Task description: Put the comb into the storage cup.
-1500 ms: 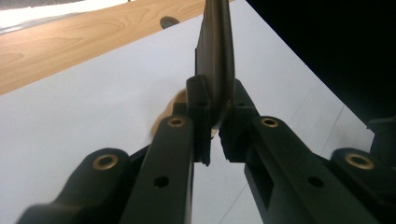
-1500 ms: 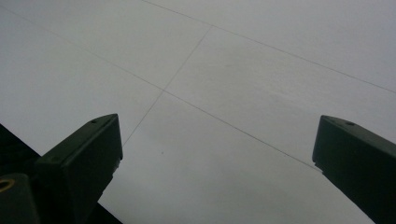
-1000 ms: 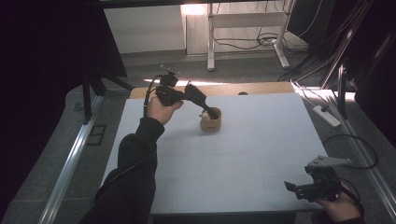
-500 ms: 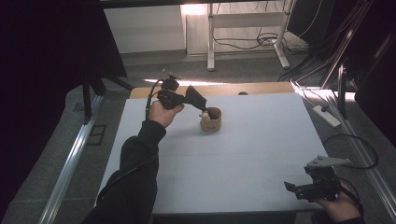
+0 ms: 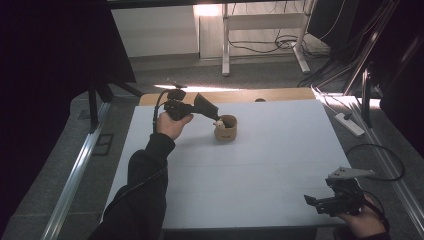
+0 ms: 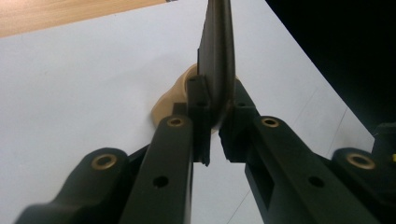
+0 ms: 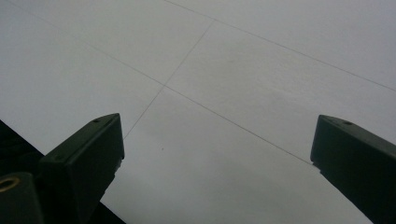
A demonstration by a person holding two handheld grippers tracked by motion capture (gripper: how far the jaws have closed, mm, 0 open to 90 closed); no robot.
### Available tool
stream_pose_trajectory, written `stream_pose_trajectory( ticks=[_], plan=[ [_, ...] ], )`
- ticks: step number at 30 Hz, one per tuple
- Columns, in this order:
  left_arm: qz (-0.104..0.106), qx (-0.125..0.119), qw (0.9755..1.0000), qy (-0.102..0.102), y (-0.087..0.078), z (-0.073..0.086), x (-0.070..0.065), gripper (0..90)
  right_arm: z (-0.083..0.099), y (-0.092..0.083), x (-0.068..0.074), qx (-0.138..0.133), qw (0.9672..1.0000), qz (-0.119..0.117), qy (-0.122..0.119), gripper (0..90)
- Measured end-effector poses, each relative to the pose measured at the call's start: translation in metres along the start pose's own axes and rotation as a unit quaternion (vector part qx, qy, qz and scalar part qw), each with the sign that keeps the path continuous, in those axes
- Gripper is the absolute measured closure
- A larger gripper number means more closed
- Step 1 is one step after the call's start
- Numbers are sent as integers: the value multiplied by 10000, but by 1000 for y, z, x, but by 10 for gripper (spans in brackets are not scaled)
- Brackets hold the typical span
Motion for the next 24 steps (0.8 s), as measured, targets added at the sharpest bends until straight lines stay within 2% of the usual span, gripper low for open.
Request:
stream_pose_trajectory(
  ticks=[16,24],
  plan=[
    [-138,-52,9998,112,3,4,3,772,0,0,0,12,10000,2,1,34],
    [-442,-99,9981,416,1,4,4,704,0,0,0,6,10000,26,-6,34]
  ],
)
Point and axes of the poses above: each handheld gripper's, and its own axes: y roughly forward along the jaws, z roughly out of its underside, x roughly to its left, the point moved 9 cm from there along y, roughly forward along the jaws, and after that the axes turned 15 degrees about y, right-handed, at the moved point
